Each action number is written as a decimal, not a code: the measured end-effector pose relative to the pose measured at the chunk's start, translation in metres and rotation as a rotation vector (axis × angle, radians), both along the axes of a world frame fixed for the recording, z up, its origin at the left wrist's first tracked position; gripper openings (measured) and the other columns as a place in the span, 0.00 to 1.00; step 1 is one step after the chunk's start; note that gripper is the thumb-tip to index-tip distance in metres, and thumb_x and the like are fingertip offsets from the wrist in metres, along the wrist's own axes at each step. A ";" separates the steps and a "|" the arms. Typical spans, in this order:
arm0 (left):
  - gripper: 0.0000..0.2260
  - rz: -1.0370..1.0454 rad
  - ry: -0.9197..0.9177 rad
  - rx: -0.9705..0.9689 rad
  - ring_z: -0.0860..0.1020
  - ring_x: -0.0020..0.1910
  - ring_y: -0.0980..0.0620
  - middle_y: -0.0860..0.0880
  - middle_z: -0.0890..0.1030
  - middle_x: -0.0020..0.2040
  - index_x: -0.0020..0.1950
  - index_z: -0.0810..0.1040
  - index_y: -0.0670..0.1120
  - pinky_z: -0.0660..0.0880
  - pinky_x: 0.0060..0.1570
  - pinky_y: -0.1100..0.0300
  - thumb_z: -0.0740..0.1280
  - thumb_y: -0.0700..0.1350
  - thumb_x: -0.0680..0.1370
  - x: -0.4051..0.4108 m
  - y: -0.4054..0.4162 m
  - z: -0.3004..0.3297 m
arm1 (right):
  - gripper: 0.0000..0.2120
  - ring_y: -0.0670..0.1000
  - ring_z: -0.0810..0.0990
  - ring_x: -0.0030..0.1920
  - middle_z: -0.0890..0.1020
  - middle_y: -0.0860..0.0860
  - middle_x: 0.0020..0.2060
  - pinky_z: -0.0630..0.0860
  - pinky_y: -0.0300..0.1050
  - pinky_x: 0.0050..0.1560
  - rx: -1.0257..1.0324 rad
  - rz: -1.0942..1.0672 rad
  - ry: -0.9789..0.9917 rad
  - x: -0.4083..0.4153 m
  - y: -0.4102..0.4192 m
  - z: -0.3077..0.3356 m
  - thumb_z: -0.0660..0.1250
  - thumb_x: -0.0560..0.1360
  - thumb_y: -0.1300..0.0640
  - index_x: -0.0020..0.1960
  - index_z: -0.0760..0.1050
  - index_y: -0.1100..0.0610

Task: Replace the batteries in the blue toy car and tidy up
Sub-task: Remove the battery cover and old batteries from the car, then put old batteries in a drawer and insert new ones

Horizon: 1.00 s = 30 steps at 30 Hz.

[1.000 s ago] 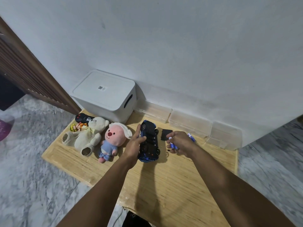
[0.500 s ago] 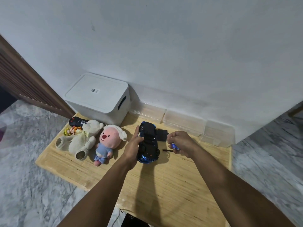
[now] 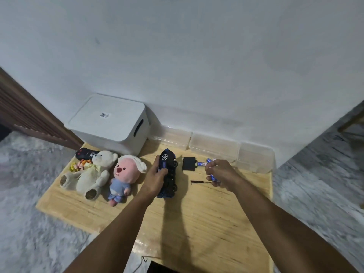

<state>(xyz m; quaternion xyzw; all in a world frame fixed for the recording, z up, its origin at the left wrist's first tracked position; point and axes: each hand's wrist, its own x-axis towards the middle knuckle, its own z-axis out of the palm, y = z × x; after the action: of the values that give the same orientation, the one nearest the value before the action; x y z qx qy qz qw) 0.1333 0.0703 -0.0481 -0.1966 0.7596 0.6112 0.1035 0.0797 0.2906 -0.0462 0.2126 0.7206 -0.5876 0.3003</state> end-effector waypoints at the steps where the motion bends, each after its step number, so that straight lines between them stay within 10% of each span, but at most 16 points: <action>1: 0.25 -0.048 0.013 -0.148 0.76 0.54 0.45 0.47 0.77 0.58 0.74 0.63 0.61 0.75 0.52 0.53 0.59 0.41 0.79 -0.001 -0.003 -0.002 | 0.05 0.51 0.76 0.33 0.77 0.55 0.40 0.70 0.41 0.31 -0.001 0.003 -0.001 -0.001 -0.002 -0.001 0.64 0.75 0.69 0.47 0.76 0.61; 5: 0.31 -0.292 -0.035 -0.801 0.75 0.59 0.40 0.43 0.70 0.66 0.79 0.49 0.58 0.76 0.55 0.47 0.60 0.52 0.79 0.003 -0.012 -0.011 | 0.04 0.50 0.76 0.33 0.77 0.54 0.42 0.70 0.40 0.31 0.011 0.031 0.009 -0.003 -0.014 -0.007 0.64 0.75 0.67 0.47 0.75 0.60; 12: 0.33 -0.412 -0.158 -1.185 0.62 0.71 0.40 0.45 0.60 0.73 0.79 0.45 0.57 0.73 0.60 0.44 0.61 0.54 0.80 0.011 0.006 -0.027 | 0.02 0.49 0.76 0.32 0.76 0.51 0.44 0.69 0.40 0.27 0.115 0.071 0.086 -0.002 -0.026 -0.018 0.64 0.77 0.63 0.48 0.73 0.58; 20: 0.34 -0.494 -0.025 -1.404 0.76 0.49 0.36 0.38 0.77 0.57 0.66 0.76 0.47 0.76 0.41 0.43 0.81 0.45 0.61 0.024 0.005 -0.045 | 0.08 0.55 0.78 0.51 0.80 0.53 0.51 0.74 0.47 0.49 0.594 0.446 0.310 0.010 -0.023 -0.038 0.62 0.77 0.63 0.52 0.76 0.55; 30: 0.31 -0.456 0.010 -1.387 0.73 0.60 0.33 0.33 0.72 0.65 0.71 0.71 0.43 0.70 0.58 0.35 0.74 0.39 0.68 0.024 0.017 -0.054 | 0.12 0.55 0.76 0.54 0.77 0.54 0.54 0.73 0.49 0.49 0.786 0.572 0.394 0.030 -0.019 -0.055 0.62 0.78 0.63 0.60 0.72 0.54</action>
<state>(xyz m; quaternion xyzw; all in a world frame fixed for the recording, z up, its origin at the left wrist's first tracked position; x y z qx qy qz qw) 0.1571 0.0873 -0.1016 -0.0512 0.9947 -0.0466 0.0763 0.1098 0.2715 -0.1009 -0.0106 0.9589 -0.1962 0.2048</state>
